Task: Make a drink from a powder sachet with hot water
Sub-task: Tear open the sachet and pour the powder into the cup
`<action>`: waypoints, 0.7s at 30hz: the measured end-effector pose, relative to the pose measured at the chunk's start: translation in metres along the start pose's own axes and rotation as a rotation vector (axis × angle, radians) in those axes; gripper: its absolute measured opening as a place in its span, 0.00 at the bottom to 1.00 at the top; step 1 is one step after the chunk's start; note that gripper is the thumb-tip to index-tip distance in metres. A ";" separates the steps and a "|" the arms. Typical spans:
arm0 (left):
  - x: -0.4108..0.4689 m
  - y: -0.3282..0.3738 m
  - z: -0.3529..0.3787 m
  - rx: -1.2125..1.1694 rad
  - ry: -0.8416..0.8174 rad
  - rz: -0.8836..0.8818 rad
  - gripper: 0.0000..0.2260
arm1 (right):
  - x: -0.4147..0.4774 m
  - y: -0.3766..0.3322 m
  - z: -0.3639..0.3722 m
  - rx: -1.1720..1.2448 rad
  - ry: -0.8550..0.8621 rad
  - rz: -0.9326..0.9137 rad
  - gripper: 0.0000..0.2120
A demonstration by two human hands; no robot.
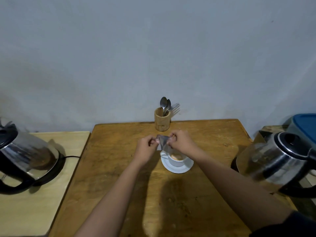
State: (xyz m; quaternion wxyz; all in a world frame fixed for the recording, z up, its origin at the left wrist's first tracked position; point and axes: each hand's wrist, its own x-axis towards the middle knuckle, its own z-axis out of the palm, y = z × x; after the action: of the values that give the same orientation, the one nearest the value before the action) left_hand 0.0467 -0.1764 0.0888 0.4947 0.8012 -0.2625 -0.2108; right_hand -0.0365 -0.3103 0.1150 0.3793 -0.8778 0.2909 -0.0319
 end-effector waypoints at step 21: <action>-0.118 -0.135 -0.045 0.121 0.089 -0.385 0.08 | -0.046 0.005 0.184 -0.101 -0.342 -0.012 0.11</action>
State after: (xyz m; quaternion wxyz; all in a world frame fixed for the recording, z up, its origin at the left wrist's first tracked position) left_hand 0.0109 -0.0213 -0.0053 0.4073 0.8734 -0.0948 -0.2497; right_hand -0.0255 -0.1691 -0.0117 0.3784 -0.8901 0.2180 0.1302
